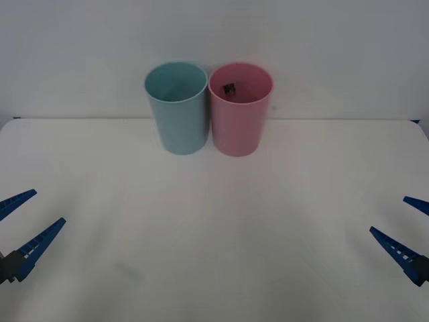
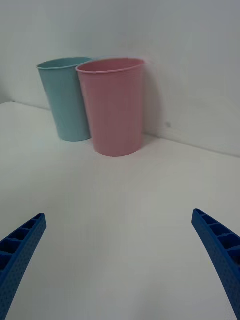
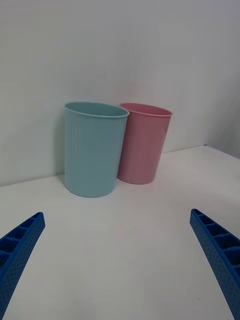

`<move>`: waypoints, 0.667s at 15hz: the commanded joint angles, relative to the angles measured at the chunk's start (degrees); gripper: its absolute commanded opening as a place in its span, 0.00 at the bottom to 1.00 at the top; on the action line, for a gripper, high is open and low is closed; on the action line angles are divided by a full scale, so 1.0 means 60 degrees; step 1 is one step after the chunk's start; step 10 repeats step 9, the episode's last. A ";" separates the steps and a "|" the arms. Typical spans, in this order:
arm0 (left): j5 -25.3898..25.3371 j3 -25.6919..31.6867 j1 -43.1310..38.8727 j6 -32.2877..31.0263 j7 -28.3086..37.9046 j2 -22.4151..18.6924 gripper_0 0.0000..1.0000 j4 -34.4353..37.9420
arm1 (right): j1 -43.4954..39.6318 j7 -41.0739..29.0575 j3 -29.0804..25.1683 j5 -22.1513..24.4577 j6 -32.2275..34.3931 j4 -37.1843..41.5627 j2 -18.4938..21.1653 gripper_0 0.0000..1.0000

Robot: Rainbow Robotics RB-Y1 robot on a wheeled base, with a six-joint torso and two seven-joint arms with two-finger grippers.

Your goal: Grasp the object on the table and drop it into the matching bin: aluminum can to the light blue bin, PET bottle to the pink bin.

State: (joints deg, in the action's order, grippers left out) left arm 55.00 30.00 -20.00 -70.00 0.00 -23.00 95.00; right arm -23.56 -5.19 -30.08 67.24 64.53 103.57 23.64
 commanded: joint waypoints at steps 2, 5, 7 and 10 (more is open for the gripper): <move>0.0000 0.0000 0.0000 0.0000 0.0000 0.0000 1.00 0.0000 | 0.0000 -0.0028 -0.0054 0.0000 -0.0047 -0.0021 0.0000 1.00; 0.0000 0.0000 0.0000 0.0000 0.0000 0.0000 1.00 0.0000 | 0.0000 -0.0028 -0.0054 0.0000 -0.0047 -0.0021 0.0000 1.00; 0.0000 0.0000 0.0000 0.0000 0.0000 0.0000 1.00 0.0000 | 0.0000 -0.0028 -0.0054 0.0000 -0.0047 -0.0021 0.0000 1.00; 0.0000 0.0000 0.0000 0.0000 0.0000 0.0000 1.00 0.0000 | 0.0000 -0.0028 -0.0054 0.0000 -0.0047 -0.0021 0.0000 1.00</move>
